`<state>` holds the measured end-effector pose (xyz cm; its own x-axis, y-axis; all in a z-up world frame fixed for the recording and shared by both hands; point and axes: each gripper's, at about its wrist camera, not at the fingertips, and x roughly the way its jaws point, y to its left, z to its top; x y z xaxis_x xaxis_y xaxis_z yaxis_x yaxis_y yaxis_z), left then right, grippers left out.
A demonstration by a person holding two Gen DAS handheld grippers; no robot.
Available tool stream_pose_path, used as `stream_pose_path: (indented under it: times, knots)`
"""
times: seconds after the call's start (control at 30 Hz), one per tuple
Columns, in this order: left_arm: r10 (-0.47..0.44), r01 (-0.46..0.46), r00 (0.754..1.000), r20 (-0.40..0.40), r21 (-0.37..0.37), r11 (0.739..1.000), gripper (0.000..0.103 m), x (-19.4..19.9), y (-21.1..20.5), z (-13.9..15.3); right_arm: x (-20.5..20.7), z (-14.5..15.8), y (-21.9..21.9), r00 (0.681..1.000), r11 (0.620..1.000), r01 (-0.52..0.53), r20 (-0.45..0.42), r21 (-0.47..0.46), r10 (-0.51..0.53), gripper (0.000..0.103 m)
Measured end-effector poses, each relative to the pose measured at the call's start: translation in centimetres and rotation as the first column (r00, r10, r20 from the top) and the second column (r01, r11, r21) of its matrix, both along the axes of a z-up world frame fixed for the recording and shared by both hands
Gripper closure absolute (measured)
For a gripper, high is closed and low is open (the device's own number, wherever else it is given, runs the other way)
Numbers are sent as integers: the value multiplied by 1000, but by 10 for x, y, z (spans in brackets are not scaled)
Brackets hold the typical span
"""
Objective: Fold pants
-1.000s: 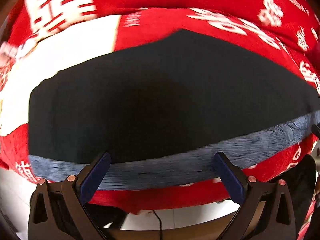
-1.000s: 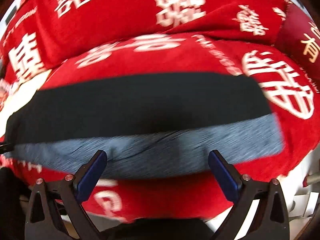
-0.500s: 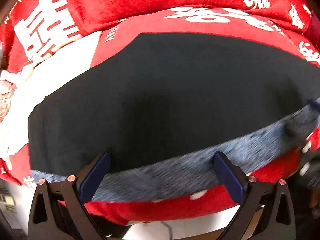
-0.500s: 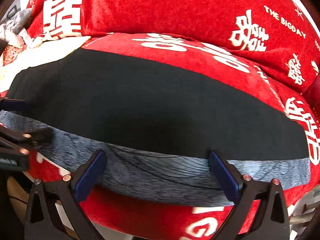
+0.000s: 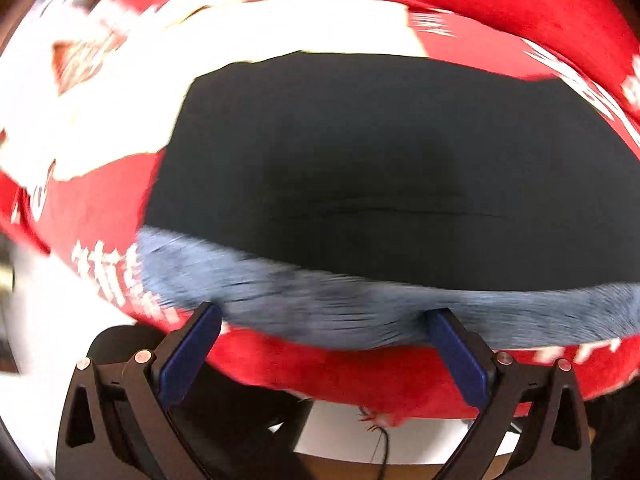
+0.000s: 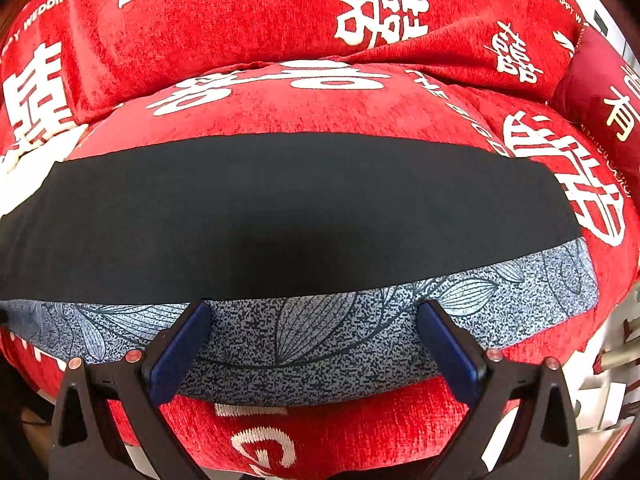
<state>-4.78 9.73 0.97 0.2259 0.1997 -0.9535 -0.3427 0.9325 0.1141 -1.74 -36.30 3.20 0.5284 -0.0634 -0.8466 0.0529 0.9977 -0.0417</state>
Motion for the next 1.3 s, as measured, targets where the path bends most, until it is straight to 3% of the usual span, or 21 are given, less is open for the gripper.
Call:
stream_pose_path:
  times: [0.13, 0.2, 0.27, 0.37, 0.4, 0.47, 0.53, 0.67, 0.8, 0.87, 0.97, 1.07, 1.13, 1.2, 1.3]
  knots:
    - [154, -155, 987, -37, -1, 988, 0, -20, 54, -9, -1, -1, 1, 1000, 1000, 3, 7, 4, -3, 0]
    - [192, -192, 981, -11, -44, 980, 0, -28, 69, -2, 0, -1, 1, 1000, 1000, 4, 9, 3, -4, 0]
    - [179, -168, 981, 81, -125, 978, 0, -36, 70, 17, -1, -1, 2, 1000, 1000, 7, 10, 0, -7, 0]
    - [116, -103, 981, 154, -89, 991, 0, -25, 66, 34, -3, -1, 3, 1000, 1000, 13, 11, -2, -13, 0]
    - [105, -96, 985, 137, -66, 993, 0, -19, 65, 29, -2, 0, 3, 1000, 1000, 17, 6, -1, -17, 0]
    - [111, -111, 994, -7, -14, 994, 0, -4, 65, 5, -2, 5, 5, 999, 999, 40, -7, -7, -40, 0]
    - [127, -126, 992, 10, -62, 990, 0, -2, 65, 4, -5, 16, 11, 999, 999, 46, 4, 17, -46, 0]
    - [42, -32, 994, 104, -97, 995, 0, 25, 32, 33, 2, 39, 59, 997, 994, -63, 49, 85, 59, 0]
    - [-103, 104, 985, 137, -3, 995, 0, 80, -21, 47, 42, 42, 136, 975, 973, -221, 37, 72, 219, 0]
    - [-99, 95, 990, 106, 39, 995, 0, 102, -29, 42, 70, 39, 178, 962, 961, -273, 23, 42, 272, 0]
    - [-34, 33, 999, 36, 32, 999, 0, 121, -20, 23, 107, 34, 223, 960, 958, -280, -13, 56, 281, 0]
    - [9, -5, 998, 58, -78, 997, 0, 118, -3, 15, 138, 27, 255, 957, 957, -284, -43, 58, 287, 0]
    - [15, -7, 997, 71, -119, 993, 0, 114, -1, 13, 160, 10, 275, 955, 958, -286, -91, -28, 283, 0]
    - [0, 9, 996, 86, -107, 994, 0, 111, 1, 12, 173, -5, 284, 949, 953, -295, -133, -65, 285, 0]
    - [-13, 23, 994, 109, -92, 995, 0, 109, 3, 11, 183, -6, 279, 950, 960, -278, -145, 7, 276, 0]
